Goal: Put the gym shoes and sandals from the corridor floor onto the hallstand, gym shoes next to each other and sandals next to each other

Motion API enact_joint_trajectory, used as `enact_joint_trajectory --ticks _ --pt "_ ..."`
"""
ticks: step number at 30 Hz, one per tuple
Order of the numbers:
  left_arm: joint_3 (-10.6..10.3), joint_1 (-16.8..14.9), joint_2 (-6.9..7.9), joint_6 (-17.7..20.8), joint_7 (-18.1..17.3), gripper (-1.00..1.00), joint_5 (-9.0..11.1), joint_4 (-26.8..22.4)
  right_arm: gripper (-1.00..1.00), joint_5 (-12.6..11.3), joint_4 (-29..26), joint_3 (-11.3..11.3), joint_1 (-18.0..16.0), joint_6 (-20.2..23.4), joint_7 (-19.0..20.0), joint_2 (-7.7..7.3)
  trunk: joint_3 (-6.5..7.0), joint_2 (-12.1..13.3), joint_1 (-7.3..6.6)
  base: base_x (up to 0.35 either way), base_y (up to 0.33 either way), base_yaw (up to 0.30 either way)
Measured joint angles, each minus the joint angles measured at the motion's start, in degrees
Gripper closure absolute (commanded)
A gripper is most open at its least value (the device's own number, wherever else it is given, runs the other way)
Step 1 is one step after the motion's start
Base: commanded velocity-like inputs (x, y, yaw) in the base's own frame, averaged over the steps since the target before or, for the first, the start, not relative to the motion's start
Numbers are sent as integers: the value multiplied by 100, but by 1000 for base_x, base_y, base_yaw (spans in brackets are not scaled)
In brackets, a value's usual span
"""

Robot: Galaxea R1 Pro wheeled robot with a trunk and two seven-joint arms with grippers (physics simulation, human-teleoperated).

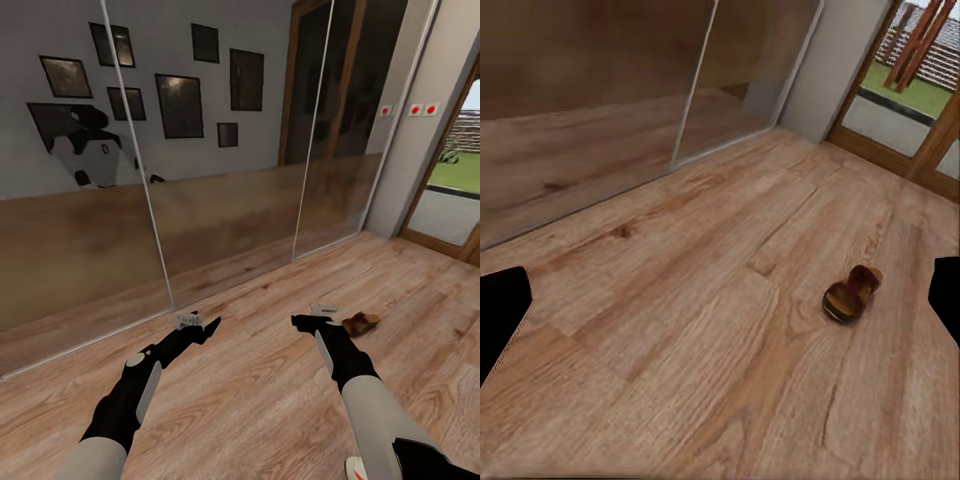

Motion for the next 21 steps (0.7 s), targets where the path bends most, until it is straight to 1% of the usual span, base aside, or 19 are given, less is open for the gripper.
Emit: enact_joint_trajectory --ticks 3,6,17,21 --pt "0 -1 0 0 0 -100 0 1 -100 0 -2 0 0 1 0 0 0 0 0 -68 -256 146" --pt "0 -1 -1 0 0 -100 0 2 -100 0 -3 0 2 1 1 -1 0 0 1 -89 -182 45" --pt "9 -2 -1 0 -1 -100 3 2 -100 1 -13 1 1 1 9 -2 0 0 0 -25 -30 5" --pt "3 -1 -1 0 0 -100 2 2 -100 1 -8 0 2 2 9 -1 0 0 1 -119 -162 0"
